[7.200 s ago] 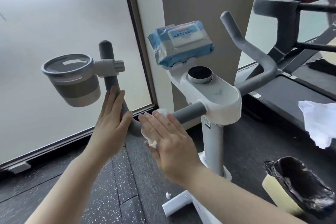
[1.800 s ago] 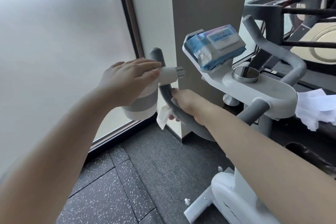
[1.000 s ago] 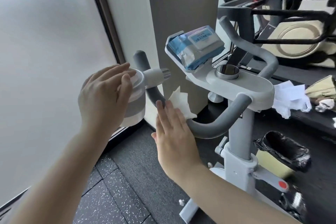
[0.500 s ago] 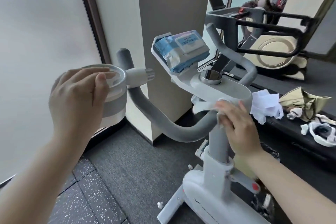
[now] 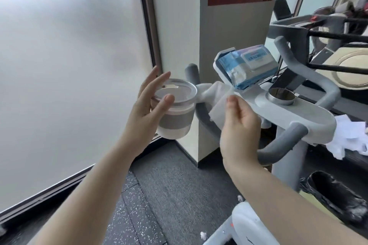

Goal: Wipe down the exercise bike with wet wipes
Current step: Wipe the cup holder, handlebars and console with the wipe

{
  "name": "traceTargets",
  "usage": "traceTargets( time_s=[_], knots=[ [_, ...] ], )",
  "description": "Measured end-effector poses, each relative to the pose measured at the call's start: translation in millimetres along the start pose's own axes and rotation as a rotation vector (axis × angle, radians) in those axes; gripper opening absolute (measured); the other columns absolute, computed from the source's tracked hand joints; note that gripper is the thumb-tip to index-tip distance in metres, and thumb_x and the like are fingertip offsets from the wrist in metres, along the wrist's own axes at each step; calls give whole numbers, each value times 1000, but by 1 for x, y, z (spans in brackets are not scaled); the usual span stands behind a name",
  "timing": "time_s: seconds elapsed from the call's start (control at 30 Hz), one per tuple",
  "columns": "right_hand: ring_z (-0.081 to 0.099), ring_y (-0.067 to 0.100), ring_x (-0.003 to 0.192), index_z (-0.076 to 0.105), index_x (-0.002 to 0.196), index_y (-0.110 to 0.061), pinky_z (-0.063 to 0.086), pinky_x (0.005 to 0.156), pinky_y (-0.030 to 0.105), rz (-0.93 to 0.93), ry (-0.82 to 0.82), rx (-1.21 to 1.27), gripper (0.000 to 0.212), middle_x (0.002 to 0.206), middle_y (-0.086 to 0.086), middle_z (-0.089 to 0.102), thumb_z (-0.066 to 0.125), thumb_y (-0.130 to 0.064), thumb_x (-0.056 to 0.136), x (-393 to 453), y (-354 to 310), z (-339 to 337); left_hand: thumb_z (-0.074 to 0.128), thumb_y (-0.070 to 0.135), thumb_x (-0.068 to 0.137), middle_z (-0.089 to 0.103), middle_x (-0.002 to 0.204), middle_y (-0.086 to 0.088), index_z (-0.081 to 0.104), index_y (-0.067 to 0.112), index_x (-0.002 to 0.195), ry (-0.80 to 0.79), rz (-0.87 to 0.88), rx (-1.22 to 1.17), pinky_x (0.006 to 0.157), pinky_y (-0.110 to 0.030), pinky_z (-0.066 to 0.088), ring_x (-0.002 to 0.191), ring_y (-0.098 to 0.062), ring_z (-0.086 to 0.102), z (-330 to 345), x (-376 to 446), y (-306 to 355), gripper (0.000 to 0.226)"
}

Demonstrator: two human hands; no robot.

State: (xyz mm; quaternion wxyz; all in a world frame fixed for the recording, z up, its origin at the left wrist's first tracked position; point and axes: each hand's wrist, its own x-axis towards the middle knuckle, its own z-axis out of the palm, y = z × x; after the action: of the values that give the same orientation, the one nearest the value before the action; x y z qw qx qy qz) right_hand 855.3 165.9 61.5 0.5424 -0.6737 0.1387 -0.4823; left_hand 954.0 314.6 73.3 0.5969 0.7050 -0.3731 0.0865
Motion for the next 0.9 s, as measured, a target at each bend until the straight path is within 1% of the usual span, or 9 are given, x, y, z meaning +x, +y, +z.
traceTargets(
  time_s=[0.07, 0.13, 0.2, 0.3, 0.43, 0.6, 0.73, 0.83, 0.9],
  knots=[
    [56, -9, 80, 64, 85, -15, 43, 75, 11, -187, -69, -7, 25, 78, -11, 65, 45, -19, 102, -2, -23, 34, 52, 47, 90, 24, 155, 19, 41, 39, 138, -10, -27, -43, 113, -27, 32, 137, 5, 33, 3, -1, 0, 50],
    [57, 3, 112, 69, 107, -15, 45, 101, 29, -342, -205, -122, 25, 109, -1, 70, 46, -22, 100, -13, -26, 59, 43, 42, 97, 19, 158, 13, 32, 34, 145, -44, -38, -87, 118, -26, 25, 142, 5, 23, 5, -4, -2, 50],
    [55, 11, 119, 69, 112, -11, 42, 106, 38, -527, -190, -290, 25, 117, 2, 68, 50, -20, 99, -27, -16, 66, 32, 34, 101, 14, 160, 16, 23, 32, 150, -87, -12, -98, 122, -29, 12, 146, 3, 7, 3, -8, -8, 50],
    [60, 14, 117, 68, 116, -7, 45, 104, 32, -707, -125, -399, 26, 119, 2, 68, 53, -17, 98, -28, 8, 46, 31, 27, 101, 13, 160, 15, 25, 36, 145, -133, 1, -127, 122, -28, 9, 146, 4, 5, -6, -7, -13, 46],
    [67, 21, 102, 67, 119, -9, 41, 86, 12, -352, -5, -434, 31, 111, 7, 71, 48, -26, 100, -7, 9, 38, 36, 29, 98, 17, 160, 14, 30, 40, 141, -151, -30, -164, 118, -15, 12, 144, 7, 11, -10, -6, -9, 45],
    [54, 14, 125, 63, 125, -9, 40, 107, 24, -638, -167, -462, 33, 128, 3, 63, 47, -24, 100, -29, 7, 44, 36, 27, 97, 20, 159, 13, 30, 33, 144, -104, -34, -212, 121, -25, 12, 144, 7, 14, -6, -8, -7, 48],
    [45, 8, 130, 57, 131, -7, 34, 109, 19, -382, -114, -420, 39, 135, 2, 56, 45, -28, 101, 4, 23, 26, 34, 30, 98, 18, 159, 15, 28, 37, 144, -68, -50, -211, 122, -26, 10, 143, 8, 13, 0, -8, -7, 48],
    [27, 2, 141, 47, 140, -7, 19, 116, 19, -359, -242, -376, 46, 146, -3, 42, 35, -30, 102, 1, 33, 30, 32, 29, 98, 17, 159, 13, 26, 31, 147, -34, -38, -167, 117, -14, 10, 143, 10, 13, 4, -8, -7, 50],
    [25, 5, 143, 44, 142, -11, 12, 120, 27, -361, -296, -437, 46, 149, -2, 41, 30, -30, 103, 15, 35, 31, 30, 28, 98, 20, 159, 9, 29, 27, 147, 11, -28, -134, 115, -10, 12, 142, 9, 15, 7, -8, -7, 49]
  ],
)
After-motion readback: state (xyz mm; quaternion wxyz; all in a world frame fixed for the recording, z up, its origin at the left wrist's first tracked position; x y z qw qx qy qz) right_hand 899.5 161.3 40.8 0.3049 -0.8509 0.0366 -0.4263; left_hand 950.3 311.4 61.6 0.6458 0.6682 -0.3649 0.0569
